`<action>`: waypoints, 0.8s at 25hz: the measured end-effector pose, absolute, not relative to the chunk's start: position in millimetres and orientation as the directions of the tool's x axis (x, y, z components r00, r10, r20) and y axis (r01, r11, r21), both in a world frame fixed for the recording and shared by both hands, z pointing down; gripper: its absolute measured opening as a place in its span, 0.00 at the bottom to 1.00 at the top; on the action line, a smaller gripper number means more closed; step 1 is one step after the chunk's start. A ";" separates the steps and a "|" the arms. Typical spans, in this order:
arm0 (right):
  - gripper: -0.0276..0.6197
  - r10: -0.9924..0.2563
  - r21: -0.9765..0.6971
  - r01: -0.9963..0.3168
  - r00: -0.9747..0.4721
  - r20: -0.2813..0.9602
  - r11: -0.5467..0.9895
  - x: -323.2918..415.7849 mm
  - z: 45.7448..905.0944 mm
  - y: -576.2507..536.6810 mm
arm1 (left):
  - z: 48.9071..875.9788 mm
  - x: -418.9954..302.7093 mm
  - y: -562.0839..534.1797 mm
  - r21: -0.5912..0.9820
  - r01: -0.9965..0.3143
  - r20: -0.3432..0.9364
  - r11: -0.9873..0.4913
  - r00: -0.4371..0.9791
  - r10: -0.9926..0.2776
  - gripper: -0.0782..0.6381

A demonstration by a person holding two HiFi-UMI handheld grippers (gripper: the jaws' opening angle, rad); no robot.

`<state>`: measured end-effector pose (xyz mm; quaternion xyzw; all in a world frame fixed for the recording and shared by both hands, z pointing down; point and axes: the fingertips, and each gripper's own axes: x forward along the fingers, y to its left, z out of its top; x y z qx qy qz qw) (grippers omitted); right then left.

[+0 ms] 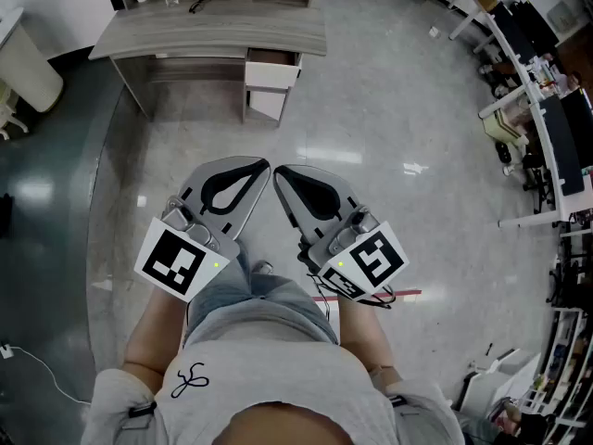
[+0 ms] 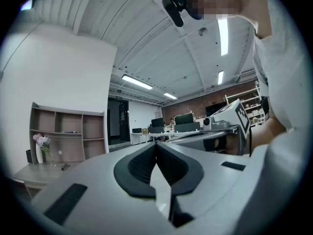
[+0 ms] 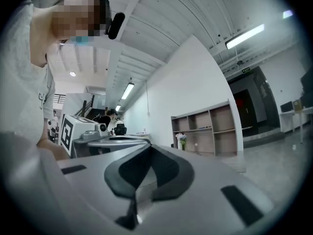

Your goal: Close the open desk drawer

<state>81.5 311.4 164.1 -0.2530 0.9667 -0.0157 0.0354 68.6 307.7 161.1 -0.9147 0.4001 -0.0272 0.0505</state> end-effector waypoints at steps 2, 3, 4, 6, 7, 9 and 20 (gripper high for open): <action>0.05 -0.493 -0.050 -0.490 -0.868 -0.060 0.870 82.4 163.3 310.7 | 160.5 69.1 306.9 -0.111 -0.730 0.009 -0.674 0.678 -0.735 0.12; 0.05 -0.493 -0.052 -0.491 -0.868 -0.060 0.870 82.7 163.2 310.3 | 160.5 69.2 306.4 -0.110 -0.730 0.009 -0.674 0.678 -0.735 0.12; 0.05 -0.494 -0.053 -0.492 -0.867 -0.060 0.869 83.0 163.4 309.6 | 160.6 69.3 305.8 -0.110 -0.730 0.009 -0.675 0.678 -0.735 0.12; 0.05 -0.497 -0.054 -0.495 -0.866 -0.059 0.867 83.9 164.6 308.1 | 161.4 69.7 304.4 -0.109 -0.729 0.009 -0.675 0.679 -0.734 0.12; 0.05 -0.499 -0.055 -0.496 -0.865 -0.058 0.866 84.7 165.4 307.5 | 162.0 70.2 303.7 -0.109 -0.729 0.010 -0.676 0.679 -0.734 0.12; 0.05 -0.501 -0.058 -0.498 -0.864 -0.057 0.865 86.0 166.3 306.2 | 163.3 71.0 302.2 -0.106 -0.729 0.013 -0.676 0.679 -0.734 0.12; 0.05 -0.511 -0.061 -0.509 -0.859 -0.039 0.859 72.1 173.8 280.7 | 172.1 58.0 275.1 -0.093 -0.717 0.026 -0.691 0.692 -0.722 0.12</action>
